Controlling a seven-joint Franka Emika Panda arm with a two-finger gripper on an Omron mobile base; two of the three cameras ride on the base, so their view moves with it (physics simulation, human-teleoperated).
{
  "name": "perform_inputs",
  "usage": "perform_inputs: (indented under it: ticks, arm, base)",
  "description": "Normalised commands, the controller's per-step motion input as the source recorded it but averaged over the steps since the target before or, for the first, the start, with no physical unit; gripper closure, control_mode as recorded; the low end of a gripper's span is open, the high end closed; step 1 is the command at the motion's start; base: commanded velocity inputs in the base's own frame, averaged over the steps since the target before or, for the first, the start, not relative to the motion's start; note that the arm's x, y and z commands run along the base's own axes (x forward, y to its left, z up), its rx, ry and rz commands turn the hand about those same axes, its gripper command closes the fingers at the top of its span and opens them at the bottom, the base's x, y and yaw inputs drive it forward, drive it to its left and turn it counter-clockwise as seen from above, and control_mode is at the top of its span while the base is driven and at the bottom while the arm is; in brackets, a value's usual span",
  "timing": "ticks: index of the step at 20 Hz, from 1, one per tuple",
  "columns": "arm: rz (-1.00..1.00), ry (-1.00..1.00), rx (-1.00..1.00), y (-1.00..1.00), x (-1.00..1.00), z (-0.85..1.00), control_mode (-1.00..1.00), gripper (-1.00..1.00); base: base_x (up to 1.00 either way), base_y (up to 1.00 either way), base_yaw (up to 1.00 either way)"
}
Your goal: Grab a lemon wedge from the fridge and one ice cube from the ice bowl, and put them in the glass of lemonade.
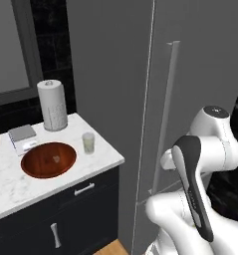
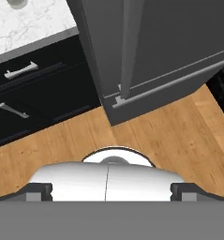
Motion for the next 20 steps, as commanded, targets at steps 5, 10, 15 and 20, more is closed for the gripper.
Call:
perform_inputs:
  ticks: [5,10,15,20]
  arm:
    - [0.00,0.00,0.00,0.00,0.00,0.00,1.00,-1.00]
    - [0.00,0.00,0.00,0.00,0.00,0.00,1.00,-1.00]
    - [0.00,0.00,0.00,0.00,0.00,0.00,1.00,-1.00]
    - [0.00,0.00,0.00,0.00,0.00,0.00,1.00,-1.00]
  base:
    - [-0.20,0.04,-0.02]
    - [-0.52,0.07,0.00]
    - [-0.15,0.20,-0.10]
    - [0.00,0.19,-0.14]
